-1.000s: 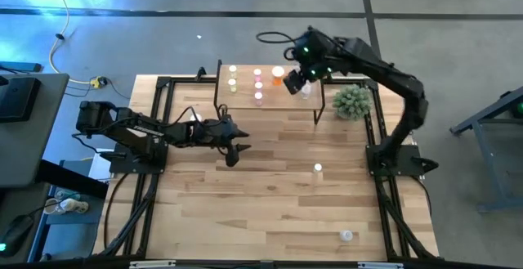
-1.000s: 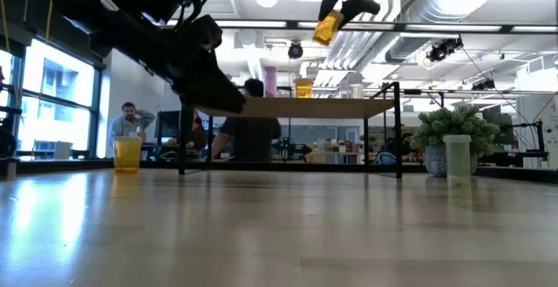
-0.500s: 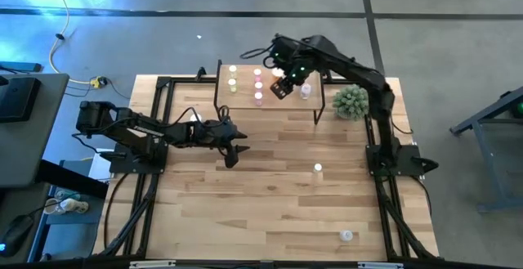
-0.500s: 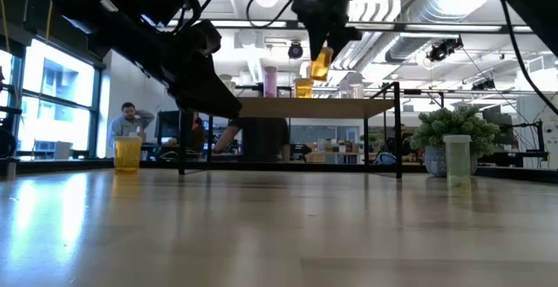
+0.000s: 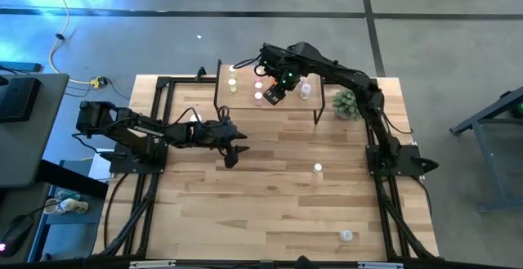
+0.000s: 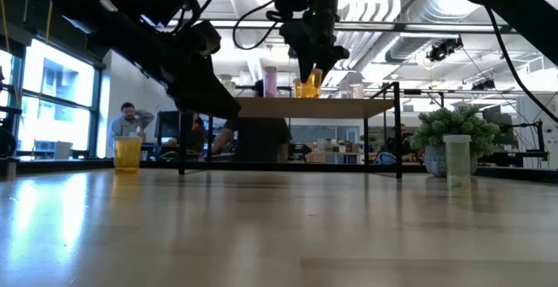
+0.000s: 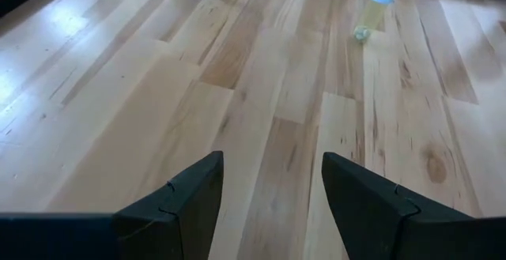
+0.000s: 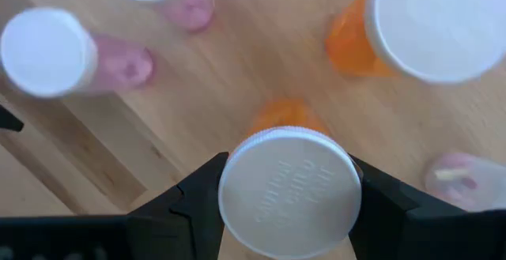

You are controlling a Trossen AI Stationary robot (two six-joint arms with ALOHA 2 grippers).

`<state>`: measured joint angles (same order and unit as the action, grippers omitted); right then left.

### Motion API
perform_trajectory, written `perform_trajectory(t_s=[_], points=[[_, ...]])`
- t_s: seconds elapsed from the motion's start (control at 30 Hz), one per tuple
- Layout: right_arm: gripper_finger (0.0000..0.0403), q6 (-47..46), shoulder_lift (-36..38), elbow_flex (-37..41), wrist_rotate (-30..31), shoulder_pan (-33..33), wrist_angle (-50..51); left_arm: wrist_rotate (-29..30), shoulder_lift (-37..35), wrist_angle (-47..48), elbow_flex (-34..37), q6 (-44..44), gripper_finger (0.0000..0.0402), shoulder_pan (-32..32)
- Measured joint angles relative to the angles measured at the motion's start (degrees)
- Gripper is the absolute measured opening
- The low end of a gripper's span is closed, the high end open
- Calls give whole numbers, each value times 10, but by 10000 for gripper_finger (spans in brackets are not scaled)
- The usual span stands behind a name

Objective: Pick and place medicine bottles onto shelf by color
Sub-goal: Put the bottom orange pill bottle aligned with the other orange pill bottle on the shelf

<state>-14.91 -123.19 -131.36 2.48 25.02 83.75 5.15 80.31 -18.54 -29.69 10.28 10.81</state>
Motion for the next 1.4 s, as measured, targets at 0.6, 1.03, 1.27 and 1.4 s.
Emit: perform_trajectory(t_s=[0.6,1.03,1.27,1.4], points=[[213,23,-7,0,-15,6,-22,0,0,10,0,0,207,0],[222,20,-8,1,6,11,-40,0,0,12,0,0,207,0],[222,26,-8,-7,7,12,-47,0,0,12,0,0,207,0],[222,34,-7,-34,7,12,-49,0,0,12,0,0,207,0]])
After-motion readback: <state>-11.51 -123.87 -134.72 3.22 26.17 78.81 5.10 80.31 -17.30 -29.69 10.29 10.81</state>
